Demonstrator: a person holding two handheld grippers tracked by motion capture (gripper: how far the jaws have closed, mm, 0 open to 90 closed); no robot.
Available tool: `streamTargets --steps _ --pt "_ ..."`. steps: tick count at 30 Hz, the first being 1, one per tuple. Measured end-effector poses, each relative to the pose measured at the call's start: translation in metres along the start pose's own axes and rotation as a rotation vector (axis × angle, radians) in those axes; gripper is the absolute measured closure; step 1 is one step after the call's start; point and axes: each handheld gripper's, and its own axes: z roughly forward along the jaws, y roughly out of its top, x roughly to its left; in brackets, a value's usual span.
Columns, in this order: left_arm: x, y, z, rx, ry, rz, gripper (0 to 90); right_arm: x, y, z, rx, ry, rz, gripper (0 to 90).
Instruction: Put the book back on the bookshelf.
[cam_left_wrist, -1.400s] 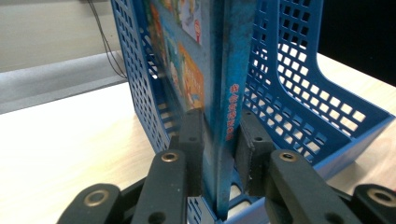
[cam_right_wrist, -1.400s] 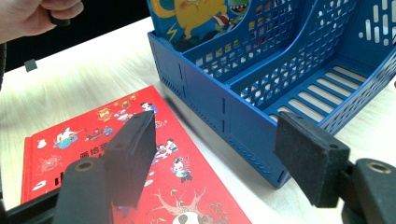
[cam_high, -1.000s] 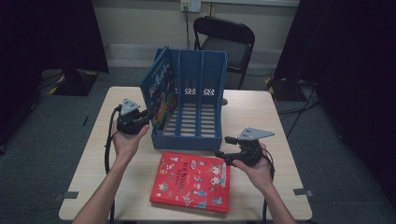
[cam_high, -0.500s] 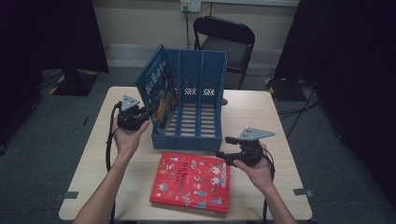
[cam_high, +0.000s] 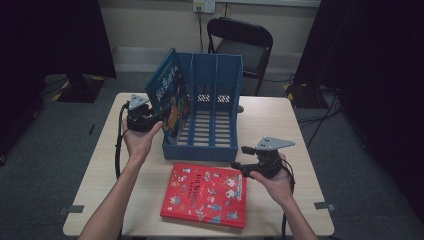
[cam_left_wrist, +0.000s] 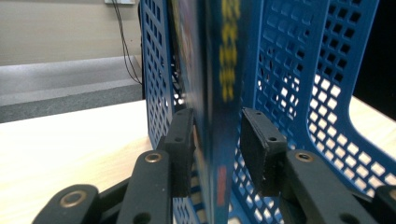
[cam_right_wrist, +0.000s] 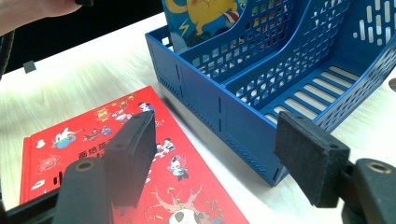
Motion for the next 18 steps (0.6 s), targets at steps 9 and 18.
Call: streamTargets --steps 9,18 --pt "-0.001 0.008 0.012 -0.016 0.07 -0.03 77.8 -0.001 -0.001 -0.001 0.002 -0.002 0.0 29.2" --pt "-0.014 0.005 0.014 -0.035 0.154 -0.011 82.1 0.0 -0.001 0.0 0.004 0.0 -0.002 29.2"
